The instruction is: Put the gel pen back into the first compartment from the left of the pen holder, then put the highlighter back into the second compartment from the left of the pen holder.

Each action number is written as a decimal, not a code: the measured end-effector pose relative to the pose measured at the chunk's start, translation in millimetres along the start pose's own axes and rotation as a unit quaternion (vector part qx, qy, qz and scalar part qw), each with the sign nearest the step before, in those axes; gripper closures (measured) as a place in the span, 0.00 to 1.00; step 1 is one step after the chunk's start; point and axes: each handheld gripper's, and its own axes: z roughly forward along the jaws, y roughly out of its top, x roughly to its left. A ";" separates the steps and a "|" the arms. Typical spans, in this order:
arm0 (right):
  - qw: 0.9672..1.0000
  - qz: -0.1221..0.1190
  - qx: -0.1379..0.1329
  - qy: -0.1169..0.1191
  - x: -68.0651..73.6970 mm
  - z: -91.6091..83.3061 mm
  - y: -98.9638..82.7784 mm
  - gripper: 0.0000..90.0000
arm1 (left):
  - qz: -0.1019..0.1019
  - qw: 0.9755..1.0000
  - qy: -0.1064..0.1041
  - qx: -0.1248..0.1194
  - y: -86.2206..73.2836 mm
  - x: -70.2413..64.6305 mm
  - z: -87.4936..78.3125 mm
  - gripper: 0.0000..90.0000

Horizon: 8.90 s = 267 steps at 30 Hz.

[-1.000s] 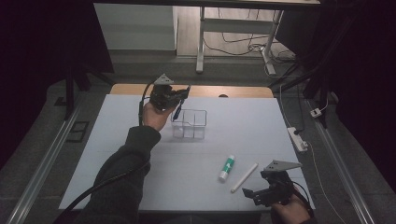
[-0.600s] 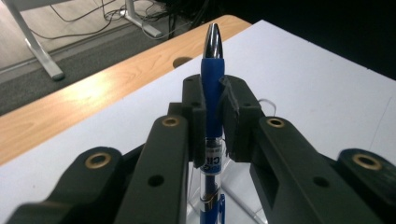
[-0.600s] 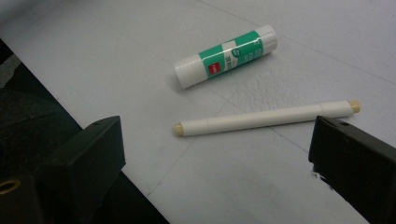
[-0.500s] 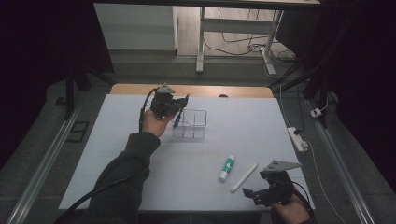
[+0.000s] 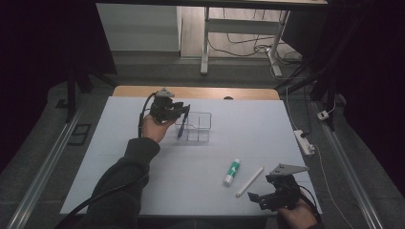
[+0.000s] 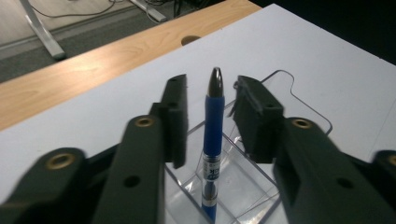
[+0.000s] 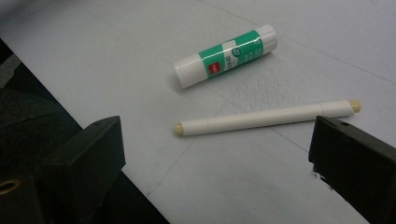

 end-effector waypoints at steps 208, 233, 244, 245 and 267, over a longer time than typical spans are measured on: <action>0.994 -0.059 0.082 -0.028 -62.8 100.0 83.1 0.92 | -0.102 0.988 0.013 0.117 -189.1 -64.0 -220.9 0.02; 0.971 -0.178 0.142 0.073 49.1 111.3 54.2 1.00 | -0.098 0.988 0.012 0.119 -188.4 -64.3 -219.8 0.02; 0.973 -0.166 0.155 0.048 37.3 110.1 51.6 1.00 | -0.097 0.988 0.012 0.119 -188.4 -64.6 -220.0 0.02; 0.973 -0.165 0.156 0.046 35.7 109.2 51.3 1.00 | -0.097 0.988 0.012 0.119 -188.4 -64.7 -220.0 0.02; 0.980 -0.128 0.156 0.005 3.0 91.9 46.0 1.00 | -0.097 0.988 0.013 0.120 -188.3 -64.8 -219.6 0.02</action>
